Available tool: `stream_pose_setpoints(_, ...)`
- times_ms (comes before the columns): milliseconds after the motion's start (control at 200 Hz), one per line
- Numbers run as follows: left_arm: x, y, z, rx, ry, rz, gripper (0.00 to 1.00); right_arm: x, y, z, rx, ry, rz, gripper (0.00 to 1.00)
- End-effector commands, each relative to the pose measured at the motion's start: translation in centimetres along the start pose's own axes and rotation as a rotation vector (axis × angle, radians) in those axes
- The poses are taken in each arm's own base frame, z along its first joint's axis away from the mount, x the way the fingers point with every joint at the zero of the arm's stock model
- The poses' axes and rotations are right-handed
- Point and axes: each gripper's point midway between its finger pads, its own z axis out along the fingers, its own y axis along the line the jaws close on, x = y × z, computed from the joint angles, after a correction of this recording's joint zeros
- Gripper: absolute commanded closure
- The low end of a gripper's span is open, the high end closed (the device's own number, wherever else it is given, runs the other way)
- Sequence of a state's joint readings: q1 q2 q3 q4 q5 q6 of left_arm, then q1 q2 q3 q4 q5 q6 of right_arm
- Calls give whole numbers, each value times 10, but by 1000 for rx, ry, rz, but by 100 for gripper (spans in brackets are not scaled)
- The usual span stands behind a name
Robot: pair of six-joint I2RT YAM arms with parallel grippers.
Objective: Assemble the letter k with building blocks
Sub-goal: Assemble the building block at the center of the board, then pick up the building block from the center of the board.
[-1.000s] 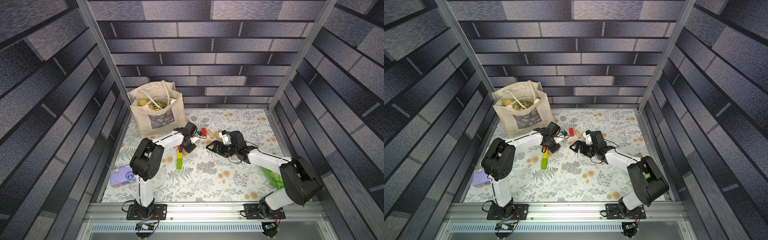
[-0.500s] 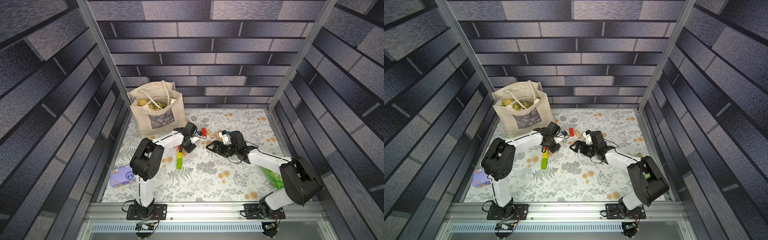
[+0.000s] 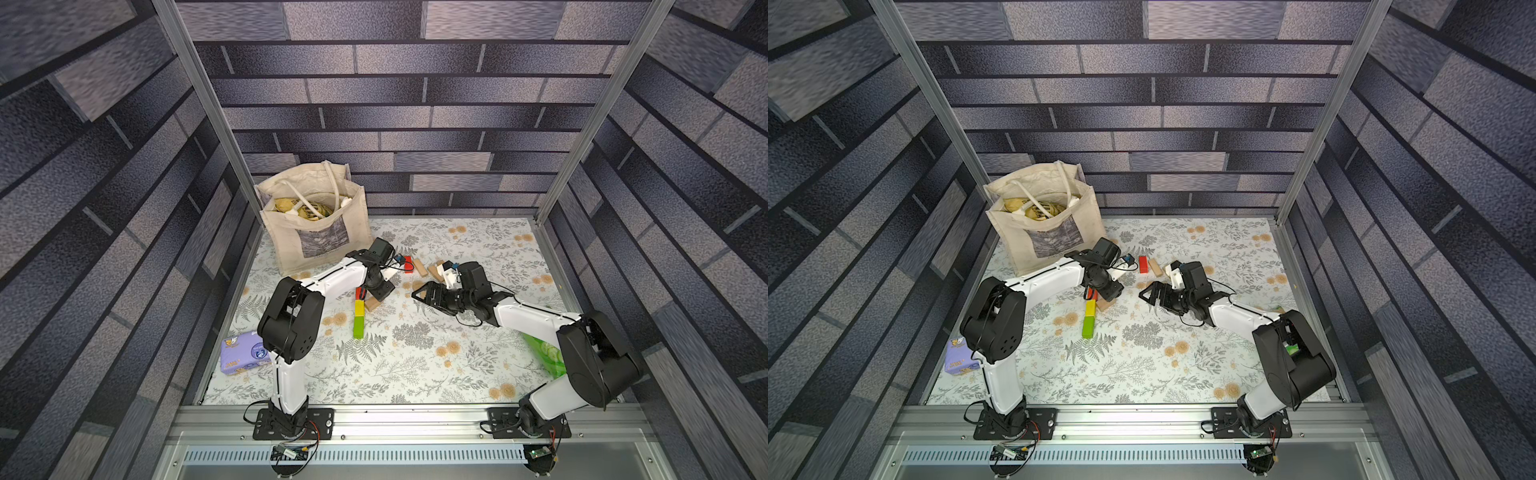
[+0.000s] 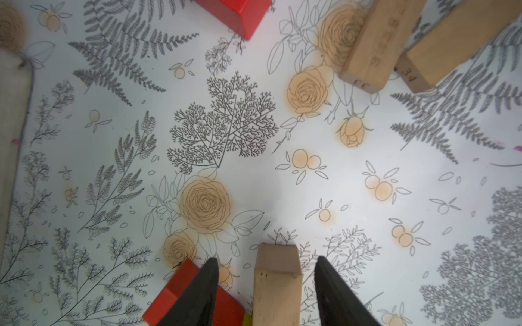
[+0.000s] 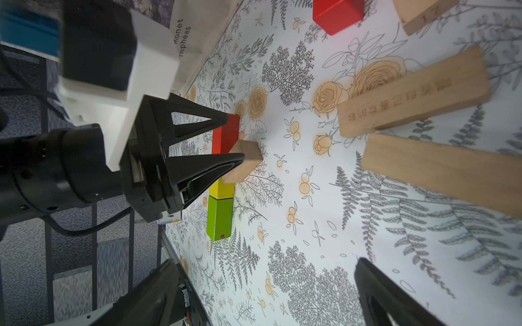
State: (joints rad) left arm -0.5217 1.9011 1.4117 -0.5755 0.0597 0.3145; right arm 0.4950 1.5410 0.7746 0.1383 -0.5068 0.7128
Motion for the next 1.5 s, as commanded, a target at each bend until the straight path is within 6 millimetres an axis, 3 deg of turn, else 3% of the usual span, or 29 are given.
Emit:
stream_pose_setpoints(0, -35, 12, -29, -21, -90, -107, 40, -10, 10, -4, -16, -11, -48, 0)
stream_pose_setpoints(165, -64, 31, -9, -54, -101, -318, 39, -9, 14, -3, -36, 10, -64, 0)
stream_pose_setpoints(311, -76, 49, 19, -126, -15, -510, 41, -5, 16, -3, -67, 8, -69, 0)
stream_pose_setpoints(501, -99, 50, 34, -136, -34, -641, 37, -7, 28, -21, -109, -74, -148, 0)
stream_pose_setpoints(716, -113, 40, 48, -136, -44, -673, 37, -16, 16, -33, -47, -103, -149, 0)
stream_pose_setpoints(1127, -114, 31, 68, -167, -21, -733, 39, -63, -9, -45, -44, -196, -30, 0)
stream_pose_setpoints(1493, -106, 33, 82, -174, 2, -751, 44, -57, -12, -41, -69, -164, -16, 0)
